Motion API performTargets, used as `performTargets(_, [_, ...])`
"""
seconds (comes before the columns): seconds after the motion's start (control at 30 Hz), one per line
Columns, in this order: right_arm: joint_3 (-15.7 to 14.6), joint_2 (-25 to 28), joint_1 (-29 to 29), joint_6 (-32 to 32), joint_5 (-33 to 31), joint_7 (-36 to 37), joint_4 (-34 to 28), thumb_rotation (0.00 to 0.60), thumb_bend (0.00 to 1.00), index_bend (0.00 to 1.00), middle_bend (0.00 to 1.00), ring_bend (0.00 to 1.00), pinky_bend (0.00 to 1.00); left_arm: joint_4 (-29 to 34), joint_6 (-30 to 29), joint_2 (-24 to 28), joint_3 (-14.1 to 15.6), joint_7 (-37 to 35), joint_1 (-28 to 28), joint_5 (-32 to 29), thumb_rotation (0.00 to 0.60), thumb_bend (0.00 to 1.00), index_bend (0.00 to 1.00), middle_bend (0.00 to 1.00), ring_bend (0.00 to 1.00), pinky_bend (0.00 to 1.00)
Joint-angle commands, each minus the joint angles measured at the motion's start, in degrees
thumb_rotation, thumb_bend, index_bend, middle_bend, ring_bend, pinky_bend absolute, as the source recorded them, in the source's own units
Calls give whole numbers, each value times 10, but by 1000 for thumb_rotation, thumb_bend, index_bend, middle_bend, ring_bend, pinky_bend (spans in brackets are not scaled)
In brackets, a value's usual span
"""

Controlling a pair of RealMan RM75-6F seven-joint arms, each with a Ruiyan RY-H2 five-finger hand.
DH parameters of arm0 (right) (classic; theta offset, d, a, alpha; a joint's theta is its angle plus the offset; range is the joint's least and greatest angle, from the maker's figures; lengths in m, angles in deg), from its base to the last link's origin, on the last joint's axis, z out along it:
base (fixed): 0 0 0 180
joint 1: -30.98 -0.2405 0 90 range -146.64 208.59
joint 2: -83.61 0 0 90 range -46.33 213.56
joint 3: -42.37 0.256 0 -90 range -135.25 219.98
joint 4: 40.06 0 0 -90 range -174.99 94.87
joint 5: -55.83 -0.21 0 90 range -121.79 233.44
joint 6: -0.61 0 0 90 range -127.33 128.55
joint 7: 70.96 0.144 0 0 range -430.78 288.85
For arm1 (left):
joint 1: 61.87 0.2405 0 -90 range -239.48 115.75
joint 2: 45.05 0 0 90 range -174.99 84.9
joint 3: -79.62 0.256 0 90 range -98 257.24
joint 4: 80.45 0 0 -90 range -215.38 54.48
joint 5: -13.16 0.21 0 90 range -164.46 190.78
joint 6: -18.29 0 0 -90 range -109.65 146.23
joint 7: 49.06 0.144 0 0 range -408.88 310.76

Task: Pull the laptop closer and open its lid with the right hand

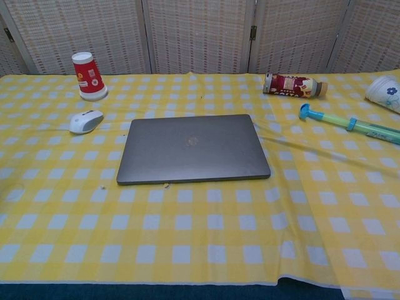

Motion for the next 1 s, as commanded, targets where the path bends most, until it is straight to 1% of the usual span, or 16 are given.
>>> performTargets(0.03, [-3, 1, -5, -10, 1, -6, -6, 600, 386, 0, 66, 92, 0, -27, -11, -12, -9, 50, 2, -5, 600, 466, 63, 103, 24, 0])
performTargets(0.13, [-4, 2, -8, -15, 4, -17, -12, 600, 386, 0, 66, 90, 0, -37, -8, -17, -9, 86, 2, -8, 600, 466, 64, 103, 24, 0])
performTargets(0.3, [-5, 4, -17, -28, 9, -33, -24, 600, 386, 0, 65, 91, 0, -31, -1, -13, -6, 73, 1, -9, 600, 466, 73, 103, 24, 0])
performTargets(0.4, [-5, 7, -30, -46, 15, -41, -35, 600, 386, 0, 61, 95, 0, -22, 9, -11, -1, 52, 0, -10, 600, 466, 74, 103, 24, 0])
performTargets(0.47, [-3, 9, -46, -67, 20, -47, -44, 600, 386, 0, 60, 99, 0, -15, 17, -6, 4, 34, -3, -7, 600, 465, 74, 103, 24, 0])
performTargets(0.6, [8, 0, -91, -126, 19, -58, -64, 600, 399, 0, 76, 112, 0, -16, 16, -7, 6, 33, -3, -3, 600, 465, 74, 103, 24, 0])
performTargets(0.7, [23, -9, -134, -189, 0, -77, -82, 600, 509, 0, 92, 125, 0, -15, 14, -5, 7, 29, 0, -3, 600, 465, 74, 103, 25, 0])
performTargets(0.73, [30, -13, -152, -218, -14, -89, -89, 600, 559, 0, 92, 125, 0, -15, 13, -5, 7, 28, 1, -4, 600, 465, 74, 103, 25, 0])
performTargets(0.8, [44, -20, -180, -259, -39, -111, -99, 600, 622, 0, 92, 124, 0, -16, 12, -4, 8, 26, 3, -5, 600, 466, 74, 103, 24, 0])
performTargets(0.87, [66, -41, -212, -293, -70, -136, -101, 600, 671, 0, 95, 123, 0, -15, 12, -3, 9, 23, 4, -5, 600, 466, 74, 103, 24, 0])
performTargets(0.93, [84, -67, -246, -330, -107, -167, -89, 600, 705, 0, 97, 121, 0, -14, 11, -1, 10, 23, 4, -3, 600, 466, 74, 103, 24, 0])
performTargets(1.0, [101, -89, -276, -363, -149, -190, -76, 600, 715, 0, 93, 112, 0, -13, 10, -1, 10, 23, 4, -1, 600, 466, 74, 103, 25, 0])
